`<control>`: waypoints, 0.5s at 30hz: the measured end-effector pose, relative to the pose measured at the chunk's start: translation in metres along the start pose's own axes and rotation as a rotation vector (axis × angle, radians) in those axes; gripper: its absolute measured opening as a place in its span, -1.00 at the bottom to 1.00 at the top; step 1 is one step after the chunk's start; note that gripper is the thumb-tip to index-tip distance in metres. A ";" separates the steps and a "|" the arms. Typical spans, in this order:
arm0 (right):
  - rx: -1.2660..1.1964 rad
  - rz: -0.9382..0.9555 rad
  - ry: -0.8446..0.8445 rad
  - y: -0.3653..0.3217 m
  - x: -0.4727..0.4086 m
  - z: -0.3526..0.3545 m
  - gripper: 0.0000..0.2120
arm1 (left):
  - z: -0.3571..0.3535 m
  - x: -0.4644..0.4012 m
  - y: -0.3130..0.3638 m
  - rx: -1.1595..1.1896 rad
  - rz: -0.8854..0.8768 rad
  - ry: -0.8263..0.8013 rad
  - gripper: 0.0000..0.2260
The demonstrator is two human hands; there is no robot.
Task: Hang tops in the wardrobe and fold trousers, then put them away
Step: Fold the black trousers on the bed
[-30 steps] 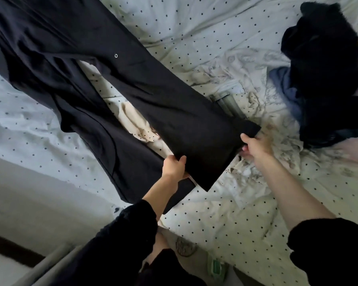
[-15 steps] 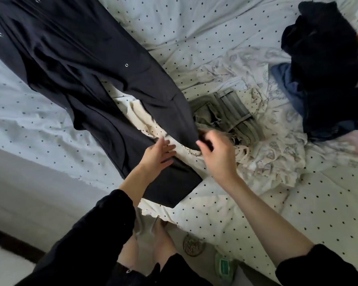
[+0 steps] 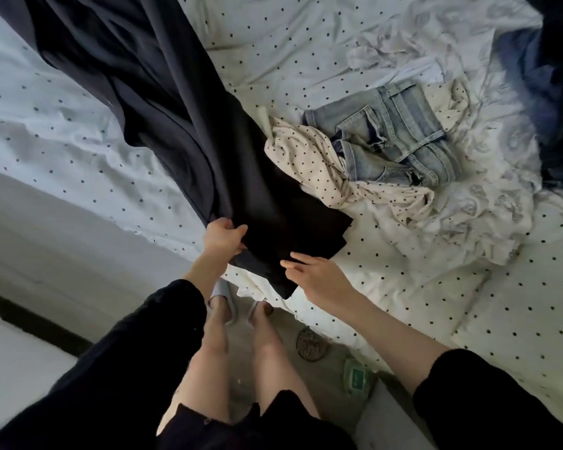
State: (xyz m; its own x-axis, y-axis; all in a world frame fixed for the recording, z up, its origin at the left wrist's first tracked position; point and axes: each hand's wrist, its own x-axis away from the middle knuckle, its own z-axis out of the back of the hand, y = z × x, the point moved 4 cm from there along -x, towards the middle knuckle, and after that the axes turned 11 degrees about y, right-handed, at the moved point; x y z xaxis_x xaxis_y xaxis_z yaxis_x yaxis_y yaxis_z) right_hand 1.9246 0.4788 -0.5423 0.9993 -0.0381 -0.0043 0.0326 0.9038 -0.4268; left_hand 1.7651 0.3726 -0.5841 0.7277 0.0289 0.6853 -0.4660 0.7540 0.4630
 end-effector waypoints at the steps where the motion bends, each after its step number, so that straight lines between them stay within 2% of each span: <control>1: -0.011 -0.005 -0.016 0.001 0.001 -0.005 -0.62 | 0.004 -0.001 -0.011 0.010 0.038 -0.008 -0.80; 2: -0.041 -0.029 -0.076 0.003 0.001 -0.011 -0.61 | 0.007 -0.002 -0.022 0.020 0.073 -0.012 -0.78; 4: -0.025 -0.097 -0.300 0.007 0.001 -0.027 -0.62 | 0.010 -0.001 -0.040 0.055 0.150 -0.045 -0.78; 7: 0.050 -0.169 -0.651 0.019 0.004 -0.047 -0.62 | 0.007 0.000 -0.054 0.030 0.242 -0.146 -0.91; 9: 0.011 -0.242 -0.768 0.022 0.000 -0.051 -0.55 | 0.006 -0.002 -0.055 -0.019 0.239 -0.197 -0.84; 11: -0.079 -0.354 -0.767 0.019 -0.007 -0.050 -0.54 | 0.008 0.000 -0.053 -0.053 0.218 -0.232 -0.77; 15: -0.229 -0.556 -0.604 0.013 -0.027 -0.031 -0.58 | 0.027 0.002 -0.045 -0.065 0.161 -0.221 -0.74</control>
State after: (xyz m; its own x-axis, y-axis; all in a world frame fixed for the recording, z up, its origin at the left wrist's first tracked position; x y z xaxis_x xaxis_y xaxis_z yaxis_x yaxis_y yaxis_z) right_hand 1.8979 0.4782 -0.5760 0.6806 -0.1584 0.7154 0.5823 0.7096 -0.3968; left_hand 1.7740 0.3211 -0.5889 0.5160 0.0130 0.8565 -0.5282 0.7920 0.3062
